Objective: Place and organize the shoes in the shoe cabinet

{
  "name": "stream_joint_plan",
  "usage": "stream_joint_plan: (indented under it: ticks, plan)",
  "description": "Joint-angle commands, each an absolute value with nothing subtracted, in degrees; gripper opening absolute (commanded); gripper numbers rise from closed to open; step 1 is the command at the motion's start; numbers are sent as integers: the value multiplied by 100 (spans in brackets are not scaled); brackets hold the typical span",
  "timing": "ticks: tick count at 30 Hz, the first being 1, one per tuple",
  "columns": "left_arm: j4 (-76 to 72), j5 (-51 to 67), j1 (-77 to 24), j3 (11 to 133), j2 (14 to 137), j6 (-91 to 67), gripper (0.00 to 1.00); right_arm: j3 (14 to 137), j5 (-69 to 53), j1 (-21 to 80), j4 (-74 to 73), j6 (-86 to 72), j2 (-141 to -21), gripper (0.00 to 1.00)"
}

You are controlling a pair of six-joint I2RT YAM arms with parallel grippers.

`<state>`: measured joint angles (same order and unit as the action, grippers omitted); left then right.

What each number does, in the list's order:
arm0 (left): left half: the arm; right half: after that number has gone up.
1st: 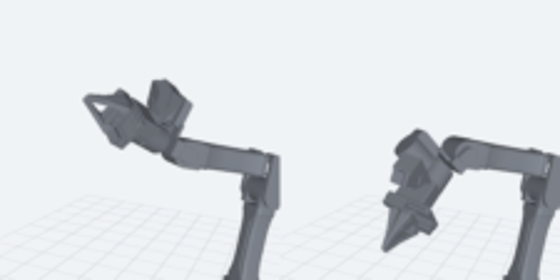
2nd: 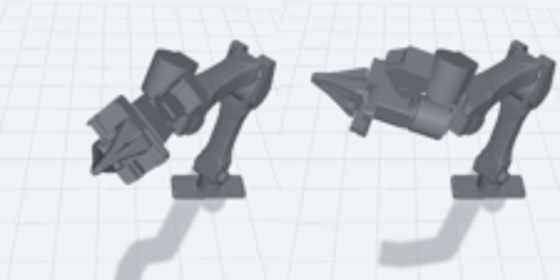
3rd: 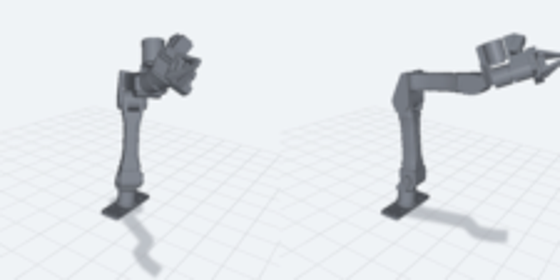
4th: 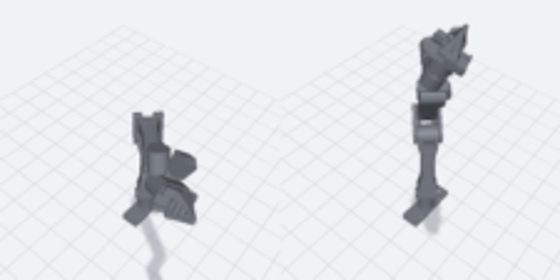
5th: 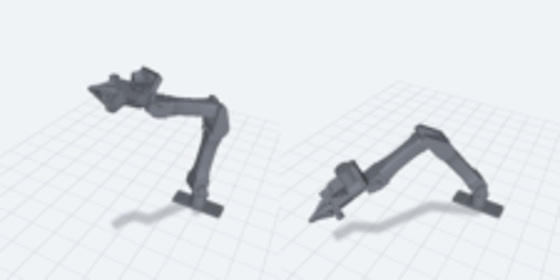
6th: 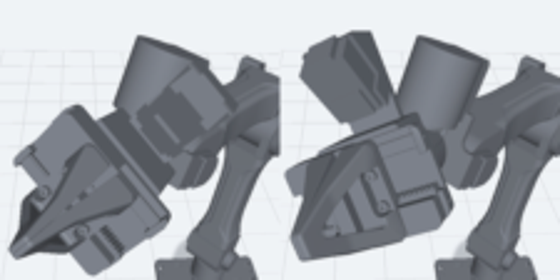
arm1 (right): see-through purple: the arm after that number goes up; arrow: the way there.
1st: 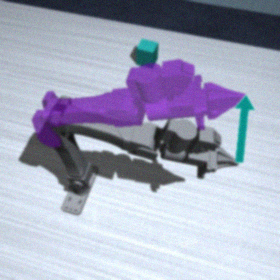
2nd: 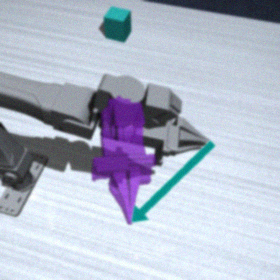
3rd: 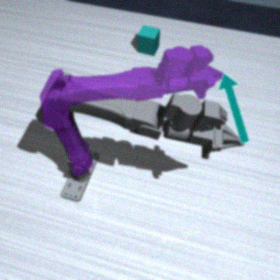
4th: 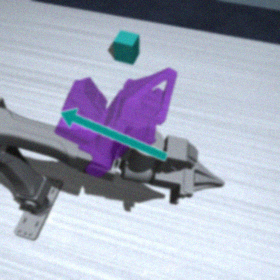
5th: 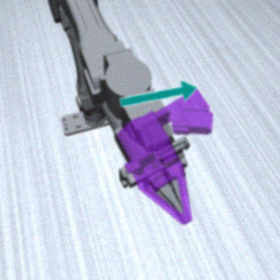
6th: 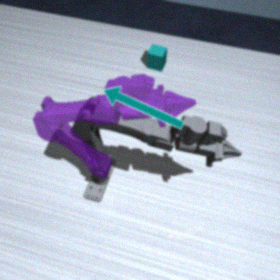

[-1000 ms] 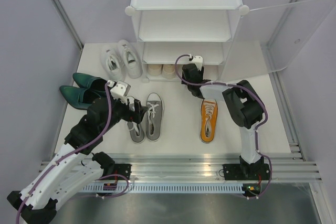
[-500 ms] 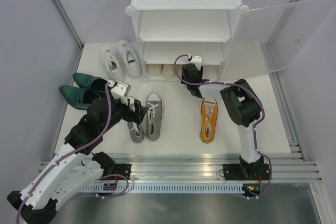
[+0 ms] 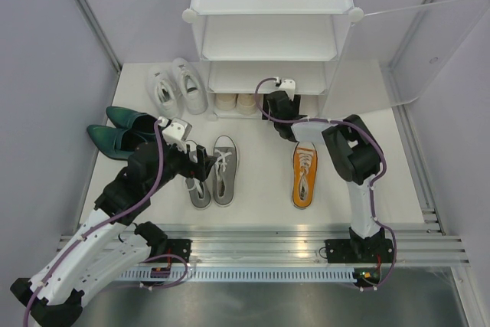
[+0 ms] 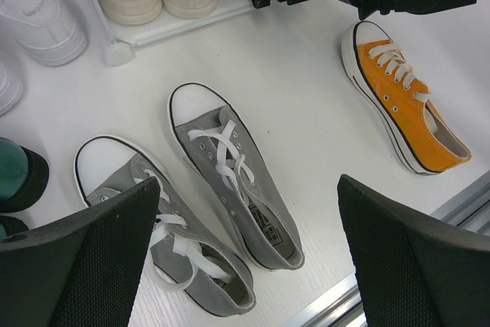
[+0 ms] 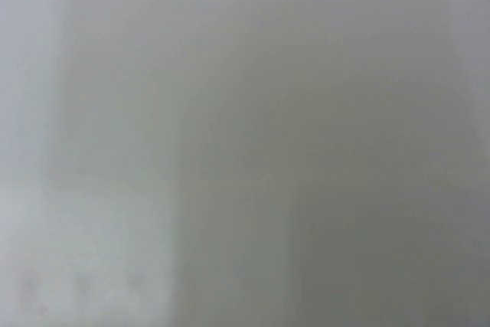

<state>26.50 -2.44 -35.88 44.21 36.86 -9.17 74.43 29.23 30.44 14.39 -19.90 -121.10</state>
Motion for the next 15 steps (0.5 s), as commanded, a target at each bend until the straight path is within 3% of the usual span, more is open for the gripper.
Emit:
stream_joint_plan:
  ticks: [1, 15]
  plan:
    - [2540, -176, -3621, 4623, 3691, -809, 100, 7568, 2866, 3006, 1837, -2039, -11945, 87]
    - [2549, -114, -3621, 4623, 3648, -809, 100, 6637, 2584, 3015, 1968, -2180, -11093, 91]
